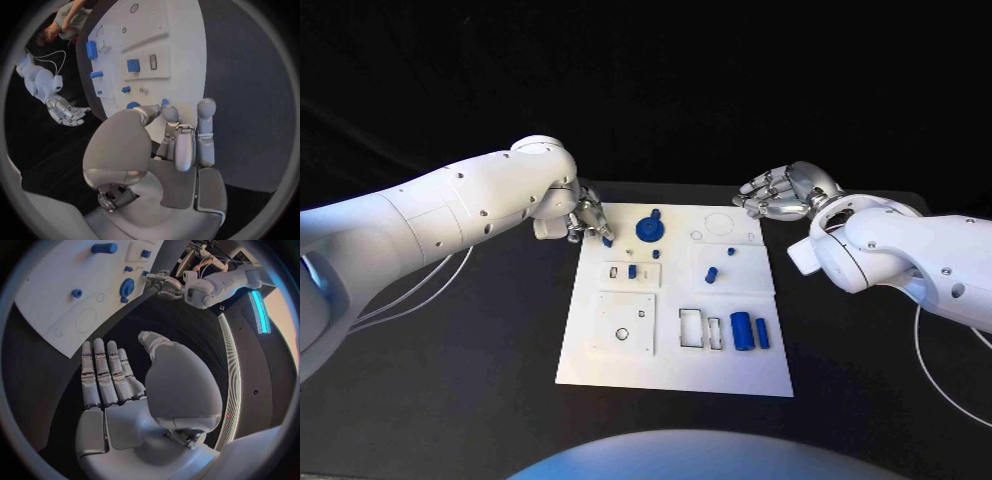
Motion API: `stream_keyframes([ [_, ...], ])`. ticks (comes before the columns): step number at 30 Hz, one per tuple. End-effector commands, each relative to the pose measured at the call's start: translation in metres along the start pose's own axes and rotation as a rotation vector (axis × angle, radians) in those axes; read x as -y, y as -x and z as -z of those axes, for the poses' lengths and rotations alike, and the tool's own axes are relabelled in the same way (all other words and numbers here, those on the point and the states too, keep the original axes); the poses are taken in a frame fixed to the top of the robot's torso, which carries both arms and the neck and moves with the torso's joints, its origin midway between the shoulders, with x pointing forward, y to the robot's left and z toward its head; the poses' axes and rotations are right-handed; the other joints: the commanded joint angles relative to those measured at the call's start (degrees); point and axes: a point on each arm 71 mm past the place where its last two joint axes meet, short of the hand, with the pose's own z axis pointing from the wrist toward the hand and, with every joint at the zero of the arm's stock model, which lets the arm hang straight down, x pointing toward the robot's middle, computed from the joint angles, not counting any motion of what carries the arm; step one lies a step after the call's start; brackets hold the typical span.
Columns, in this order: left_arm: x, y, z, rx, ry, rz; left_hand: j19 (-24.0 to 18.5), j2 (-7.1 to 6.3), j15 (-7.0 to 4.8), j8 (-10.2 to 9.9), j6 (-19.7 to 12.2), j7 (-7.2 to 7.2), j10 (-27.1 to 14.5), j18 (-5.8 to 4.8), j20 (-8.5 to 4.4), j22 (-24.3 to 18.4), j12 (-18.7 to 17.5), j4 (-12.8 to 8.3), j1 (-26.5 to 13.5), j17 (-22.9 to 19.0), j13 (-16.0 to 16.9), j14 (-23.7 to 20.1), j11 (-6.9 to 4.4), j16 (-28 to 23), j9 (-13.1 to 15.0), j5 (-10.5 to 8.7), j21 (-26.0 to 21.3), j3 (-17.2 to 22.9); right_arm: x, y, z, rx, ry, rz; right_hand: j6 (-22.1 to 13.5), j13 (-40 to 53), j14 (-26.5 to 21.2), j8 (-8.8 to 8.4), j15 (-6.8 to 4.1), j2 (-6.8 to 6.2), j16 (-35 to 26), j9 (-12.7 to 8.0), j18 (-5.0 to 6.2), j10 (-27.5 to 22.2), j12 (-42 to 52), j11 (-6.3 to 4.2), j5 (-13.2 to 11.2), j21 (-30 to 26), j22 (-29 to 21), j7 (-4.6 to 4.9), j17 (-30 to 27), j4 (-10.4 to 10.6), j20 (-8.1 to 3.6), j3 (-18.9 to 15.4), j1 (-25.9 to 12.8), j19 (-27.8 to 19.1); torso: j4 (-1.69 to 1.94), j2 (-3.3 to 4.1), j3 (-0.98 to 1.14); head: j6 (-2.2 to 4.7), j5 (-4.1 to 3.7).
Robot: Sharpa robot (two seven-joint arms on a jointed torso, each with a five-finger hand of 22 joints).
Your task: Assemble the parts on the task board
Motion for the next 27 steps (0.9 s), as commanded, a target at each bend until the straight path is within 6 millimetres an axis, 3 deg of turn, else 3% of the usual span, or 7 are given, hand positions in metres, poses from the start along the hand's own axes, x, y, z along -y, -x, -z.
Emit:
stream_keyframes([
  [1, 0.003, -0.002, 0.0, -0.012, -0.02, 0.005, 0.5, 0.02, -0.53, 2.7, 0.5, -0.27, 0.9, 0.05, -0.17, 0.5, -0.3, -4.1, 0.1, 8.7, -0.1, 3.9, 0.09, 0.4, 1.9, -0.24, 0.0, 5.7, 0.0, -0.002, 0.0, -0.02, -0.003, 0.01, -0.4, -0.1, -0.5, 0.3, 0.06, 0.05, -0.2, -0.1, 0.7, -0.1, -0.3, 0.39, 0.2, 0.2, -0.1, 2.57, -0.1, -0.3, 0.12, 0.0, 0.5, 0.1, -0.02, 0.01, 0.0, 0.08, 0.05],
  [5, 0.001, -0.002, 0.001, -0.004, -0.021, 0.012, 0.9, -0.15, -0.6, 4.0, 0.7, -0.28, 1.7, -0.05, -0.24, 1.4, -0.2, -5.7, -0.9, 9.3, 0.1, 4.2, 0.01, 0.6, 3.0, -0.7, 0.5, 9.1, 0.0, -0.002, 0.0, -0.021, -0.003, 0.01, -0.4, -0.1, -0.5, 0.32, 0.09, 0.05, -0.2, -0.1, 0.69, -0.2, -0.3, 0.41, 0.2, 0.2, -0.1, 2.58, -0.1, -0.3, 0.13, 0.0, 0.4, 0.1, 0.02, 0.0, 0.01, 0.05, 0.03],
  [11, -0.002, -0.002, 0.003, 0.013, -0.031, 0.035, 1.3, -0.48, -0.76, 4.7, 1.1, -0.42, 2.5, -0.14, -0.35, 2.1, 0.4, -6.7, -1.7, 10.1, 0.9, 4.4, -0.13, 0.8, 3.8, -0.53, 1.1, 11.0, 0.0, -0.002, 0.0, -0.02, -0.003, 0.01, -0.5, -0.1, -0.6, 0.32, 0.11, 0.04, -0.3, -0.1, 0.68, -0.2, -0.3, 0.42, 0.2, 0.2, -0.2, 2.6, -0.2, -0.3, 0.14, 0.0, 0.4, 0.0, 0.02, -0.04, -0.01, -0.02, 0.1],
  [17, -0.006, -0.006, 0.01, 0.022, -0.051, 0.074, 2.2, -1.22, -1.03, 5.3, 1.7, -0.67, 3.8, -0.33, -0.61, 3.3, 1.2, -7.8, -3.1, 10.9, 2.1, 4.7, -0.4, 1.0, 4.5, 1.1, 2.2, 12.8, 0.001, -0.001, 0.0, -0.017, -0.001, 0.01, -0.5, -0.1, -0.6, 0.32, 0.11, 0.04, -0.3, -0.1, 0.68, -0.2, -0.3, 0.42, 0.2, 0.2, -0.2, 2.6, -0.2, -0.3, 0.14, 0.0, 0.4, 0.0, 0.1, -0.1, 0.03, -0.01, 0.04],
  [22, -0.012, -0.011, 0.022, 0.04, -0.073, 0.118, 3.6, -2.16, -1.47, 5.6, 2.8, -1.12, 5.7, -0.67, -1.02, 5.0, 2.2, -8.8, -4.7, 12.2, 4.0, 5.2, -0.85, 1.3, 5.0, 4.02, 3.8, 14.1, 0.0, 0.001, 0.0, -0.004, 0.011, 0.007, -0.5, -0.1, -0.7, 0.34, 0.13, 0.06, -0.3, -0.1, 0.67, -0.2, -0.3, 0.44, 0.2, 0.2, -0.3, 2.61, -0.2, -0.3, 0.15, -0.1, 0.4, 0.0, 0.16, -0.23, 0.1, 0.02, 0.21],
  [27, -0.015, -0.017, 0.032, 0.064, -0.093, 0.142, 4.3, -2.71, -1.78, 5.6, 3.6, -1.42, 6.8, -0.84, -1.31, 5.8, 2.8, -9.4, -5.6, 13.1, 5.3, 5.5, -1.17, 1.5, 5.1, 5.65, 4.5, 14.7, 0.001, 0.001, 0.0, -0.003, 0.013, 0.006, -0.5, -0.1, -0.7, 0.34, 0.13, 0.06, -0.3, -0.1, 0.67, -0.2, -0.3, 0.44, 0.2, 0.2, -0.3, 2.61, -0.2, -0.3, 0.15, -0.1, 0.4, 0.0, 0.22, -0.25, 0.04, -0.01, 0.28],
])
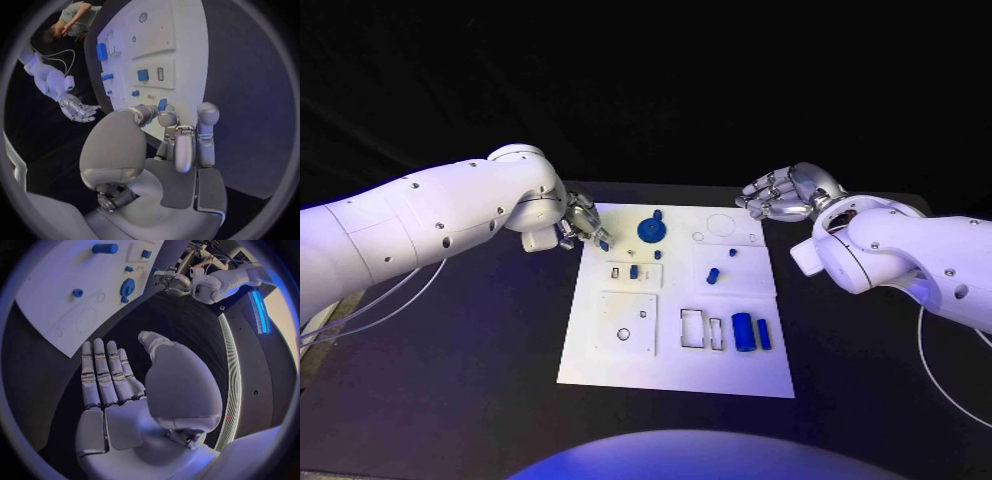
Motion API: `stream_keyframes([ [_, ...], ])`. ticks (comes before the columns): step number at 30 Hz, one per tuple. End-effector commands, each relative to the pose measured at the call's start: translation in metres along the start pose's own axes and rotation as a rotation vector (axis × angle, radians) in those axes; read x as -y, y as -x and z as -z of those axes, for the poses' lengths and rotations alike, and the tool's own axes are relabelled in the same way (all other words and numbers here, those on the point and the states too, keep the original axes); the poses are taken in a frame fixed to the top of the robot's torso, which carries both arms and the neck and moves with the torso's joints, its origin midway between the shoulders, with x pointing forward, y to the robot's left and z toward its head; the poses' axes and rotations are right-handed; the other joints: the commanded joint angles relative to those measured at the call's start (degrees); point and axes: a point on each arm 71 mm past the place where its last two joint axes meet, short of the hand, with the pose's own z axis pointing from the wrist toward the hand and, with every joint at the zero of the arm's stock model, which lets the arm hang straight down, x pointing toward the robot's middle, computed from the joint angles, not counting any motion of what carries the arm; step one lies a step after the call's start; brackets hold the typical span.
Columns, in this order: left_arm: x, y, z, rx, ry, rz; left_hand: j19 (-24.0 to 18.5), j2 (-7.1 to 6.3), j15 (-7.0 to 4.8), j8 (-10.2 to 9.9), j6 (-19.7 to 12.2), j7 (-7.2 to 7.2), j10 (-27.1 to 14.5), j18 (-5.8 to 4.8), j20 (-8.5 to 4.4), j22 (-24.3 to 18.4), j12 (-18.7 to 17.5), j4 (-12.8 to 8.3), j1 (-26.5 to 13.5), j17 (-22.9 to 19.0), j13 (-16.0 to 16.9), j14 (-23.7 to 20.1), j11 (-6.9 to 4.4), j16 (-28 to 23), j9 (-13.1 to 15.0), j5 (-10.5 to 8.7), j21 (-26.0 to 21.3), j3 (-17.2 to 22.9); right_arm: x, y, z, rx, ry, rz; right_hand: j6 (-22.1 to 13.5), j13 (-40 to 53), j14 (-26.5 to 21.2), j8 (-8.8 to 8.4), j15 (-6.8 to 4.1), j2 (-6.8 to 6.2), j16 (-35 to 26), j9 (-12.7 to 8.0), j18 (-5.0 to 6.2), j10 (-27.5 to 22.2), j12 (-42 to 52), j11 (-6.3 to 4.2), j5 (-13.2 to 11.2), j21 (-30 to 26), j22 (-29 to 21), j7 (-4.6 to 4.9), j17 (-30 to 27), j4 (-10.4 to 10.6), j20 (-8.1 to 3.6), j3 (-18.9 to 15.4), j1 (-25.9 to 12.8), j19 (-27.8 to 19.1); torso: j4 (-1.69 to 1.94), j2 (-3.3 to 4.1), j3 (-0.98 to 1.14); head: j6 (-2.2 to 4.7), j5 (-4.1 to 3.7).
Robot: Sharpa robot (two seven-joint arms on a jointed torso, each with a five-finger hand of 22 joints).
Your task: Assemble the parts on the task board
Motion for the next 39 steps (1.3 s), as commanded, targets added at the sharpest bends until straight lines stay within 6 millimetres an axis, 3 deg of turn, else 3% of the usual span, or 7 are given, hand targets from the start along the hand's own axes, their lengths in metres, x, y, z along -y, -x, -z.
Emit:
stream_keyframes([
  [1, 0.003, -0.002, 0.006, 0.042, -0.023, 0.067, 0.5, 0.02, -0.56, -0.1, 2.4, -1.84, 0.6, -0.84, -0.07, 0.3, 0.3, -9.9, -0.6, 13.2, 0.4, 5.5, -0.07, 0.4, 5.1, 0.64, 0.5, 10.2, -0.001, 0.0, 0.0, -0.003, 0.019, 0.004, -0.5, -0.1, -0.5, 0.35, -0.07, 0.06, -0.3, -0.1, 0.67, 0.0, -0.3, 0.23, 0.2, 0.2, -0.1, 2.61, -0.1, -0.3, 0.15, -0.1, 0.4, 0.0, 0.08, -0.06, -0.04, -0.07, 0.06],
  [12, 0.007, -0.018, 0.015, 0.066, -0.052, 0.046, 1.2, -0.4, -0.81, -0.1, 3.1, -2.08, 1.4, -1.01, -0.32, 1.1, 0.6, -10.5, -1.0, 13.6, 1.2, 5.6, -0.34, 0.5, 5.3, 1.35, 1.2, 11.1, 0.0, -0.001, 0.001, -0.005, 0.019, 0.004, -0.5, -0.1, -0.5, 0.37, -0.07, 0.08, -0.3, -0.1, 0.67, 0.0, -0.3, 0.23, 0.2, 0.2, -0.1, 2.61, -0.1, -0.3, 0.16, -0.1, 0.4, 0.0, 0.07, -0.01, -0.04, -0.21, 0.45],
  [25, 0.009, -0.039, 0.009, 0.033, -0.037, -0.072, 1.3, -0.52, -0.89, -0.1, 3.2, -2.14, 1.5, -1.03, -0.4, 1.2, 0.5, -10.7, -1.1, 13.8, 1.1, 5.6, -0.41, 0.5, 5.3, 1.31, 1.4, 11.5, 0.0, -0.002, 0.001, -0.01, 0.017, 0.005, -0.5, -0.1, -0.5, 0.39, -0.05, 0.1, -0.4, -0.1, 0.67, 0.0, -0.3, 0.25, 0.3, 0.1, -0.2, 2.62, -0.2, -0.3, 0.17, -0.1, 0.4, 0.0, -0.1, 0.06, -0.03, -0.63, 0.52],
  [39, 0.009, -0.046, 0.006, -0.007, -0.02, -0.124, 1.3, -0.61, -0.9, -0.2, 3.3, -2.15, 1.5, -1.03, -0.42, 1.3, 0.5, -10.8, -1.2, 13.9, 1.2, 5.7, -0.43, 0.5, 5.3, 1.31, 1.4, 11.6, 0.001, -0.002, 0.001, -0.01, 0.016, 0.005, -0.5, -0.1, -0.5, 0.41, -0.04, 0.12, -0.4, -0.2, 0.67, -0.1, -0.3, 0.26, 0.3, 0.1, -0.3, 2.64, -0.2, -0.3, 0.18, -0.1, 0.4, 0.0, -0.04, 0.02, -0.02, -0.87, 0.45],
])
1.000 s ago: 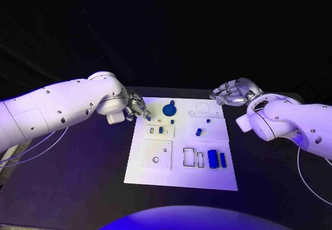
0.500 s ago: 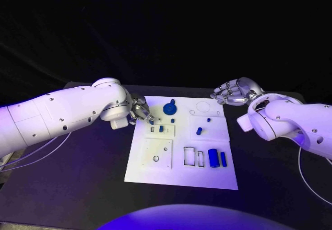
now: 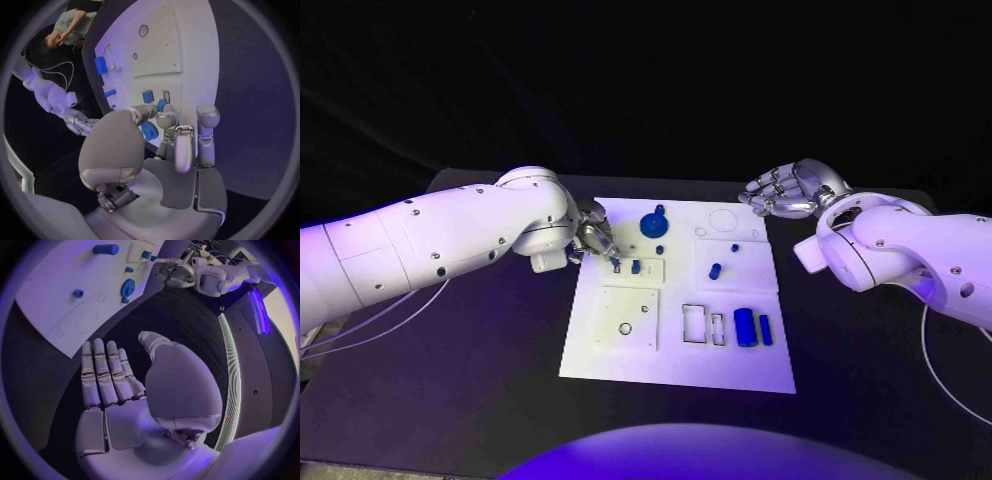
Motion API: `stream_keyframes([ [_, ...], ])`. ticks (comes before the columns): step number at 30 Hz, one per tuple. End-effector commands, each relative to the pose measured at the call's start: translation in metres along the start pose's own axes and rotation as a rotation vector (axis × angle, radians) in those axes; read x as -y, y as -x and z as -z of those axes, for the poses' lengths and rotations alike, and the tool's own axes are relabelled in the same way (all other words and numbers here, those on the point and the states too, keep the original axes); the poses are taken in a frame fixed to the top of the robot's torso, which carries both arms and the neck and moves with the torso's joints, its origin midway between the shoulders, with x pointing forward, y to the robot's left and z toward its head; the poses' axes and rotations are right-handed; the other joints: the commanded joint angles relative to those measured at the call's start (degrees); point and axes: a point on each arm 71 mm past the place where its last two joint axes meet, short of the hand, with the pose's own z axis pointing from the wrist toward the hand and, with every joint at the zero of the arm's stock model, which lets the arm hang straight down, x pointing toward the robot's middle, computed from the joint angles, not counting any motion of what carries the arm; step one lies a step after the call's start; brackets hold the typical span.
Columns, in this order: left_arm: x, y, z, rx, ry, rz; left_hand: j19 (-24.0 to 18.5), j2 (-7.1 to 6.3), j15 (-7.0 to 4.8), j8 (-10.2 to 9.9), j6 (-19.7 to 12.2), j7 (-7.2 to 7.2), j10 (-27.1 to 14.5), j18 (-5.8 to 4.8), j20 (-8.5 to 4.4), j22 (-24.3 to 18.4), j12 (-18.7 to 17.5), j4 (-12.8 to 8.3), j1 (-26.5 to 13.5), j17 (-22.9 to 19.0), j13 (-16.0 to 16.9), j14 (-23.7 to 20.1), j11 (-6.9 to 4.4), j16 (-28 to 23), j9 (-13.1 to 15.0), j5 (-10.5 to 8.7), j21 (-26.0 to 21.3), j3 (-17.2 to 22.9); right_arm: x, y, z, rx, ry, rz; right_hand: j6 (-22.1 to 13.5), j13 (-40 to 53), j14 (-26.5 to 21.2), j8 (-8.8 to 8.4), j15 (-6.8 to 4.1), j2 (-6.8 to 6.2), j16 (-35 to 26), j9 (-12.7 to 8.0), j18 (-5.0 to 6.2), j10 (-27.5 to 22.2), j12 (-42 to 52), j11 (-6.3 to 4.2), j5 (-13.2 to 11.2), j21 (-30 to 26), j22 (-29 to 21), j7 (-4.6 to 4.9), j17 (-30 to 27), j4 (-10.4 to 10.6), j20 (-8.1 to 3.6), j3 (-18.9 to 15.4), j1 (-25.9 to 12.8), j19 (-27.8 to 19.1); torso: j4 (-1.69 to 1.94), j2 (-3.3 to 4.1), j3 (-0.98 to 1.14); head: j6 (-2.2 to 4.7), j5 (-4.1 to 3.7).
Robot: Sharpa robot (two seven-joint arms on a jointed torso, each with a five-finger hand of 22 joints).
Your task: Assemble the parts on the task board
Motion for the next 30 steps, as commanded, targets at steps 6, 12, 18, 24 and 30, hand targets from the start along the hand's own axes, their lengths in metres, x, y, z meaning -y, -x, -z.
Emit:
stream_keyframes([
  [6, 0.0031, -0.0054, -0.0014, -0.033, 0.007, -0.057, 0.4, 0.4, -0.5, -0.2, 1.3, -1.21, 0.6, -1.05, 0.02, 0.1, 0.3, -11.2, -0.1, 13.9, 0.1, 5.7, -0.04, 0.3, -0.1, 0.24, 0.4, 11.3, -0.0009, -0.001, 0.0004, -0.009, 0.013, 0.006, -0.3, -0.1, -0.5, 0.19, -0.04, 0.12, -0.4, -0.1, 0.67, -0.1, -0.3, 0.26, 0.3, 0.1, -0.1, 2.85, -0.1, -0.3, 0.18, -0.1, 0.4, 0.0, 0.0, 0.0, -0.01, -0.12, 0.02],
  [12, 0.003, -0.0084, -0.003, -0.039, 0.007, -0.059, 0.4, 0.4, -0.5, -0.2, 1.3, -1.21, 0.6, -1.05, 0.02, 0.1, 0.3, -11.2, -0.1, 13.9, 0.1, 5.7, -0.04, 0.3, -0.1, 0.24, 0.4, 11.3, -0.0007, -0.0008, 0.0004, -0.009, 0.013, 0.006, -0.4, -0.1, -0.6, 0.2, -0.02, 0.11, -0.4, -0.1, 0.67, -0.2, -0.3, 0.28, 0.3, 0.1, -0.1, 2.86, -0.1, -0.3, 0.19, -0.1, 0.4, 0.0, 0.02, -0.01, -0.03, -0.15, -0.02],
  [18, 0.0028, -0.0098, -0.004, -0.038, 0.008, -0.064, 0.3, 0.37, -0.51, -0.2, 1.3, -1.21, 0.6, -1.04, 0.01, 0.1, 0.2, -11.2, -0.1, 13.9, 0.0, 5.7, -0.04, 0.3, -0.1, 0.23, 0.3, 11.4, -0.0006, -0.0007, 0.0004, -0.009, 0.012, 0.006, -0.4, -0.1, -0.6, 0.2, -0.02, 0.11, -0.4, -0.1, 0.67, -0.2, -0.3, 0.28, 0.3, 0.1, -0.1, 2.86, -0.1, -0.3, 0.19, -0.1, 0.4, 0.0, 0.03, 0.0, -0.03, -0.19, -0.03],
  [24, 0.0025, -0.0106, -0.0042, -0.04, 0.009, -0.071, 0.3, 0.36, -0.51, -0.2, 1.3, -1.21, 0.6, -1.05, 0.0, 0.1, 0.3, -11.2, -0.2, 13.9, 0.1, 5.7, -0.04, 0.3, -0.1, 0.21, 0.4, 11.4, -0.0004, -0.0005, 0.0004, -0.009, 0.012, 0.006, -0.4, -0.1, -0.6, 0.2, -0.02, 0.11, -0.4, -0.1, 0.67, -0.2, -0.3, 0.28, 0.3, 0.1, -0.1, 2.86, -0.1, -0.3, 0.19, -0.1, 0.4, 0.0, 0.04, 0.0, -0.02, -0.29, 0.0],
  [30, 0.0023, -0.0106, -0.0043, -0.038, 0.012, -0.08, 0.3, 0.36, -0.51, -0.2, 1.3, -1.21, 0.6, -1.04, 0.0, 0.1, 0.2, -11.3, -0.2, 13.9, 0.0, 5.7, -0.04, 0.3, -0.1, 0.19, 0.3, 11.4, -0.0003, -0.0004, 0.0005, -0.009, 0.012, 0.006, -0.4, -0.1, -0.6, 0.2, -0.02, 0.11, -0.4, -0.1, 0.67, -0.2, -0.3, 0.28, 0.3, 0.1, -0.1, 2.86, -0.1, -0.3, 0.19, -0.1, 0.4, 0.0, 0.04, 0.0, -0.02, -0.29, 0.02],
])
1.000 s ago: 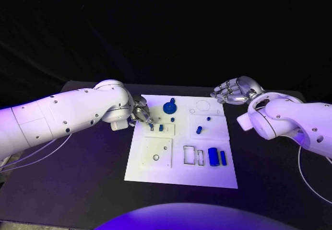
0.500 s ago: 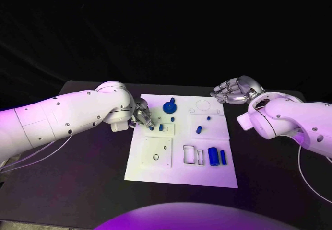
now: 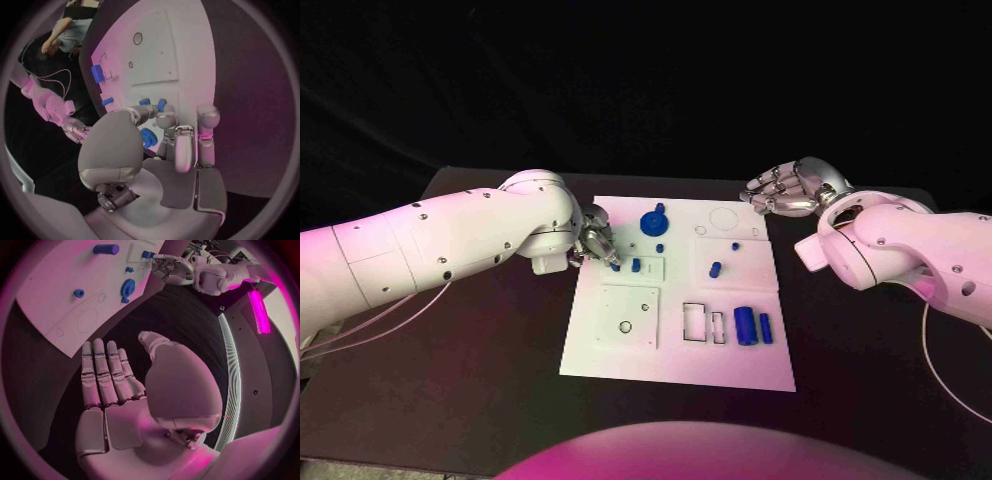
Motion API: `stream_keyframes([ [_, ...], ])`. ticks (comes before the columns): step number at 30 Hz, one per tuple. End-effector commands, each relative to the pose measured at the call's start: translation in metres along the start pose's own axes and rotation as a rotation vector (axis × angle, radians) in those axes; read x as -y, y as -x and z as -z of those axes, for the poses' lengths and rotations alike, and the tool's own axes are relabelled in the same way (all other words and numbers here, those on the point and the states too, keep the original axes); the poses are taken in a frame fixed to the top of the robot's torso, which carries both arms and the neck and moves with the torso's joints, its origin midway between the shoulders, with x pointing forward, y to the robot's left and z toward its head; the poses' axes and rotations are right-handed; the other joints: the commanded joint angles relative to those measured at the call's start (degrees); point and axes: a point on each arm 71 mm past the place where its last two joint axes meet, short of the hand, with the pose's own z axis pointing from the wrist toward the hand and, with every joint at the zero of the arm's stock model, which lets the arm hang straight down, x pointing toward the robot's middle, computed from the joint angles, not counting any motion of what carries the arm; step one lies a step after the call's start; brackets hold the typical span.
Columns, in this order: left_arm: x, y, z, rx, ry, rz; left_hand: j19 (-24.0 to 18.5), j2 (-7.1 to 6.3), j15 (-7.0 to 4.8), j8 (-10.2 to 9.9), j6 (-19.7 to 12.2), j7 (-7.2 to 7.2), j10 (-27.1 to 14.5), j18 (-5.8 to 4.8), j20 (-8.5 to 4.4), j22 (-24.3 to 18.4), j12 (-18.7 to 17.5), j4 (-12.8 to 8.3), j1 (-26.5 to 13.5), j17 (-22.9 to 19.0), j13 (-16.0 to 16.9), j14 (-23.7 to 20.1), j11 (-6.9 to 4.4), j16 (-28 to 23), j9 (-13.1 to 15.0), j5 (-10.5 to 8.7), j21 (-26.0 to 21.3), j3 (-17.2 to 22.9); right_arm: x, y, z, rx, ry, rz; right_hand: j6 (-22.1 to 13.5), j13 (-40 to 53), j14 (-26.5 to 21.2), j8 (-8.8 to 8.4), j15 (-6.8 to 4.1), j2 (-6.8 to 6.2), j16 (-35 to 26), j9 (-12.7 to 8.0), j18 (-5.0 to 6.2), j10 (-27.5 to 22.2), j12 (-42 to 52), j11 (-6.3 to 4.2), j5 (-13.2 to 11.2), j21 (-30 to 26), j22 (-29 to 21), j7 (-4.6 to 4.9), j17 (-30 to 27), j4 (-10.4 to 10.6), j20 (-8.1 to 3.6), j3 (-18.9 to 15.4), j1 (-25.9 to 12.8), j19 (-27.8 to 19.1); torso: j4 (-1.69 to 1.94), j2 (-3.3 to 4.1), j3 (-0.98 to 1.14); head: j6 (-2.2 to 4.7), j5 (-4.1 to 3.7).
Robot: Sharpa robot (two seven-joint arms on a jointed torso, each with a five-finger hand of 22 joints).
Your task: Assemble the parts on the task board
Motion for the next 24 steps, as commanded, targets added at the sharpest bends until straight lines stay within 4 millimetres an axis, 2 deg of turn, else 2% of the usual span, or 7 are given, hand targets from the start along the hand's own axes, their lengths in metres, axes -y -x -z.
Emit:
stream_keyframes([
  [1, 0.0004, -0.0022, -0.0005, -0.013, 0.004, -0.028, 0.3, 0.72, -0.52, 0.1, 0.9, -1.01, 0.4, -1.05, 0.0, 0.1, 0.2, -8.3, 0.2, 13.9, 0.0, 5.7, 0.16, 0.3, 0.0, 0.19, 0.3, 8.5, -0.0009, -0.0011, 0.0003, -0.01, 0.013, 0.006, -0.4, -0.1, -0.6, 0.2, -0.03, 0.12, -0.4, -0.1, 0.67, -0.2, -0.3, 0.28, 0.3, 0.1, 0.0, 2.86, 0.0, -0.3, 0.19, -0.1, 0.4, 0.0, -0.01, -0.01, -0.01, -0.02, 0.06],
  [14, 0.0045, -0.0032, -0.0023, -0.017, -0.005, -0.02, 0.4, 0.52, -0.47, -0.1, 1.0, -0.98, 0.6, -1.11, -0.01, 0.3, 0.1, -8.0, -0.7, 14.1, 0.1, 5.7, 0.23, 0.4, 0.0, -0.07, 0.4, 8.6, -0.0009, -0.0013, 0.0004, -0.01, 0.013, 0.006, -0.4, -0.1, -0.6, 0.2, -0.03, 0.12, -0.4, -0.1, 0.67, -0.2, -0.3, 0.28, 0.3, 0.1, 0.0, 2.86, 0.0, -0.3, 0.19, -0.1, 0.4, 0.0, -0.02, 0.01, 0.03, -0.13, 0.03],
  [24, 0.0049, -0.007, -0.007, -0.033, 0.002, -0.004, 0.3, -1.03, -0.68, -0.8, 1.0, -1.77, 0.7, -1.1, -0.09, 0.2, -0.4, -4.4, -6.3, 13.7, -0.2, 5.6, -0.19, 0.3, 0.3, -2.08, -0.5, 6.2, -0.0006, -0.0011, 0.0005, -0.01, 0.012, 0.006, -0.4, -0.1, -0.6, 0.27, 0.01, 0.12, -0.4, -0.2, 0.67, -0.3, -0.4, 0.33, 0.3, 0.2, -0.2, 2.9, -0.2, -0.3, 0.22, -0.2, 0.4, 0.0, -0.05, 0.0, 0.05, -0.24, -0.08],
])
